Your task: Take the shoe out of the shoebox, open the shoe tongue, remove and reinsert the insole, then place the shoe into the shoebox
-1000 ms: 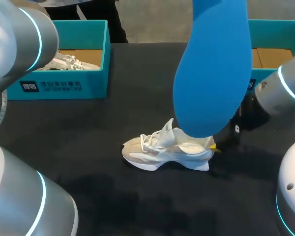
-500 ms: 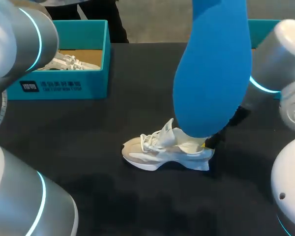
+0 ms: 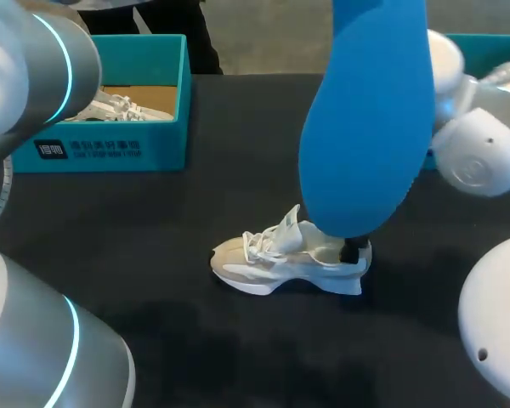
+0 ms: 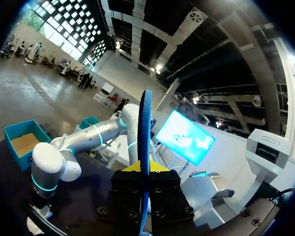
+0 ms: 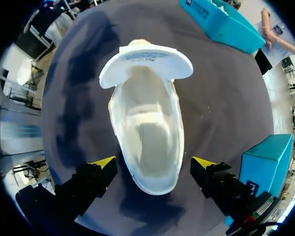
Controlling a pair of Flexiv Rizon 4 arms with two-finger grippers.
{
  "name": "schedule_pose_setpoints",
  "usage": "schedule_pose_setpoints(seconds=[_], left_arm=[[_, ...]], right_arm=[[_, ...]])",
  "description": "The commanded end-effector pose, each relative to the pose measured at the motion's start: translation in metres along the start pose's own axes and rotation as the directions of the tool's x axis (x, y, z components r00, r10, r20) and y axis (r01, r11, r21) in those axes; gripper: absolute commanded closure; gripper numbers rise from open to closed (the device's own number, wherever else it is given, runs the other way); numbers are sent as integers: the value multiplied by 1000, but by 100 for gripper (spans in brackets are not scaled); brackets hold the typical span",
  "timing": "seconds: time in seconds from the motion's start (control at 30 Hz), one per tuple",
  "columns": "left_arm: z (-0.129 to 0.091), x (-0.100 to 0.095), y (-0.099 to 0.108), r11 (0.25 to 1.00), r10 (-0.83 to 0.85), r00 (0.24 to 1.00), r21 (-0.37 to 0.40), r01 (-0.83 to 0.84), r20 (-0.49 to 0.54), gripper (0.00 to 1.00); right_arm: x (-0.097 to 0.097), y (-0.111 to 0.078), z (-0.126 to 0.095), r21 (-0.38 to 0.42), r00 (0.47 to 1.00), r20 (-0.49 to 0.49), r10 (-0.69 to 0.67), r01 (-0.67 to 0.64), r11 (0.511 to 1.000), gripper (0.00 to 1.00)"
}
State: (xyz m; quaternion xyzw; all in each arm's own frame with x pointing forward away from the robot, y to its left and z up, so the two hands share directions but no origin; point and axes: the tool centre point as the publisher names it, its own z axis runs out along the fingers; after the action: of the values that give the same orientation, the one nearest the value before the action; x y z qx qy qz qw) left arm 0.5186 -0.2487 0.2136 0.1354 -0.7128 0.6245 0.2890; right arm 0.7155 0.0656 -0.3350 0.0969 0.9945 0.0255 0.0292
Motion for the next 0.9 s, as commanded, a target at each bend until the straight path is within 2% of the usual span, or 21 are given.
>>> schedule_pose_setpoints(seconds=[0.03, 0.47, 0.9], left_arm=[[0, -1, 1, 1000, -1, 1000, 1, 1, 1, 100], [0, -1, 1, 1000, -1, 1000, 1, 1, 1, 100], [0, -1, 1, 1000, -1, 1000, 1, 1, 1, 100]], right_arm=[[4, 6, 2, 194, 1000, 8, 0, -2, 981, 0], [7, 8, 1, 167, 1000, 15, -7, 5, 986, 0], [-15, 18, -17, 119, 998, 47, -41, 35, 992, 0]])
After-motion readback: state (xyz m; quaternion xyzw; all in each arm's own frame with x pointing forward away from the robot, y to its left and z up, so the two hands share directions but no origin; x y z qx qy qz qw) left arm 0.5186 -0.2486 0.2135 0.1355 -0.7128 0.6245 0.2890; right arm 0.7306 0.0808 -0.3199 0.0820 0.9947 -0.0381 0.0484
